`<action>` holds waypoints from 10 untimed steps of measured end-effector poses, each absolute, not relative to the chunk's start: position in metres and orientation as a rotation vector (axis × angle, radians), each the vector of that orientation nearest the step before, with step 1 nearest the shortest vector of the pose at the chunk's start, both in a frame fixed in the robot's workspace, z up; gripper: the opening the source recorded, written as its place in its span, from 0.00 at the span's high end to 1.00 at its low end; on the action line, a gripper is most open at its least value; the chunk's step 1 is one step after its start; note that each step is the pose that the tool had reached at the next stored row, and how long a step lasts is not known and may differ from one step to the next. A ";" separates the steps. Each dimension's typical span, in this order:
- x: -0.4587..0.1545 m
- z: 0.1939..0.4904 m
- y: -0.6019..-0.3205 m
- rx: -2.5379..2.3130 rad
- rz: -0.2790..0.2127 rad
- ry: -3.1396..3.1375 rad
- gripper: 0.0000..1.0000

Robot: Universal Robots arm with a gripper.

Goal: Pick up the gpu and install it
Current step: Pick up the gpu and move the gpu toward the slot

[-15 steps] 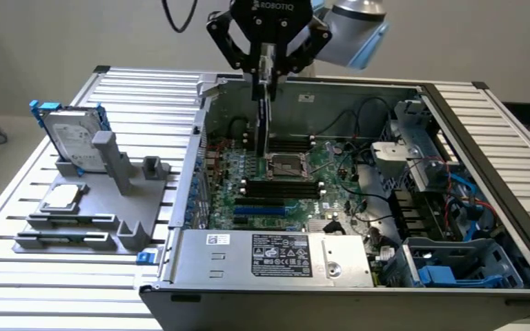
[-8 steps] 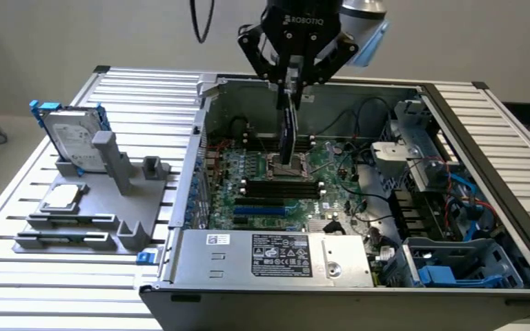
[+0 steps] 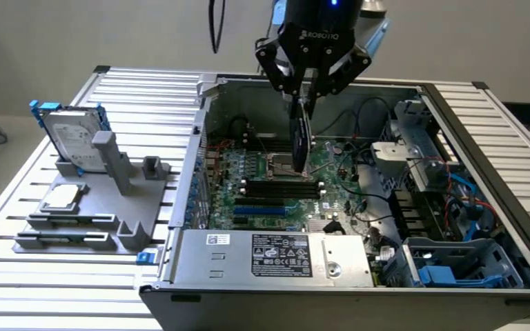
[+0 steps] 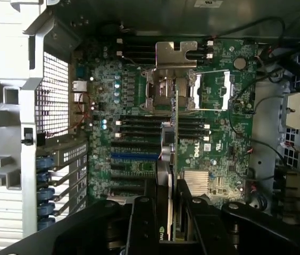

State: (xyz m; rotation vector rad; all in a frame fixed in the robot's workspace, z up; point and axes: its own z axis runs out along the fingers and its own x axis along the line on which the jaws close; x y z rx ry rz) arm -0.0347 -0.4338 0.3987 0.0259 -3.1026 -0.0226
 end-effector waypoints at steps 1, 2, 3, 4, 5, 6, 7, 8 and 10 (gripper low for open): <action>-0.035 0.397 -0.434 0.022 -0.023 -3.103 0.73; -0.034 0.395 -0.434 0.019 -0.023 -3.103 0.73; -0.034 0.393 -0.434 0.016 -0.023 -3.103 0.73; -0.034 0.391 -0.434 0.012 -0.023 -3.103 0.73; -0.034 0.390 -0.434 0.010 -0.023 -3.103 0.73; -0.034 0.390 -0.434 0.010 -0.023 -3.101 0.73; -0.034 0.390 -0.434 0.010 -0.023 -3.101 0.73; -0.034 0.390 -0.434 0.009 -0.023 -3.101 0.73; -0.034 0.390 -0.434 0.009 -0.023 -3.101 0.73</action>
